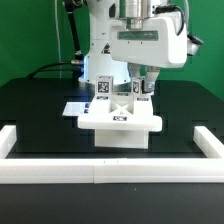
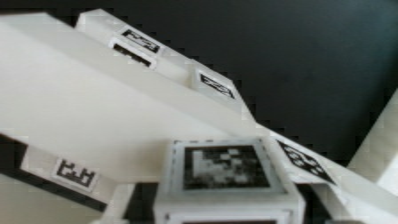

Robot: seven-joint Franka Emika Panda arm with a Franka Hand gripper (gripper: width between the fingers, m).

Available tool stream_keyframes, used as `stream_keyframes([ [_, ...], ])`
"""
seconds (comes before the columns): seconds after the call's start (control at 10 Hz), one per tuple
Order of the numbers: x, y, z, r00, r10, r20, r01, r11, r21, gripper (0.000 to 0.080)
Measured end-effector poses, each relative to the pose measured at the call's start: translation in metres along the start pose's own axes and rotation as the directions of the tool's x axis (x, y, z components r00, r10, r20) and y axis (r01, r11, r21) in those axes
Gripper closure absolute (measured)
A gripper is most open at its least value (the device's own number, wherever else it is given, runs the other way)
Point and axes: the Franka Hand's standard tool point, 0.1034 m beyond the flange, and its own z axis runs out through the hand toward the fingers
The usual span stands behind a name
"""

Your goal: Assemble chair

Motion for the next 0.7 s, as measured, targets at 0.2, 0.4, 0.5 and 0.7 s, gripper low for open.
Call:
stream_keyframes([
  [0.2, 0.0, -0.0001, -0.0001, 0.992, 0.126, 0.0, -0.126, 0.992, 0.0, 0.0524],
  [0.4, -0.0001, -0.0003, -0.0002, 0.971, 0.24, 0.001, -0.24, 0.971, 0.001, 0.0524],
  [0.5, 0.0, -0.0004, -0.0003, 0.953, 0.304, 0.002, -0.304, 0.953, 0.001, 0.0524],
  [0.7, 0.0001, -0.0006, -0.0004, 0.926, 0.378, 0.003, -0.378, 0.926, 0.002, 0.0524],
])
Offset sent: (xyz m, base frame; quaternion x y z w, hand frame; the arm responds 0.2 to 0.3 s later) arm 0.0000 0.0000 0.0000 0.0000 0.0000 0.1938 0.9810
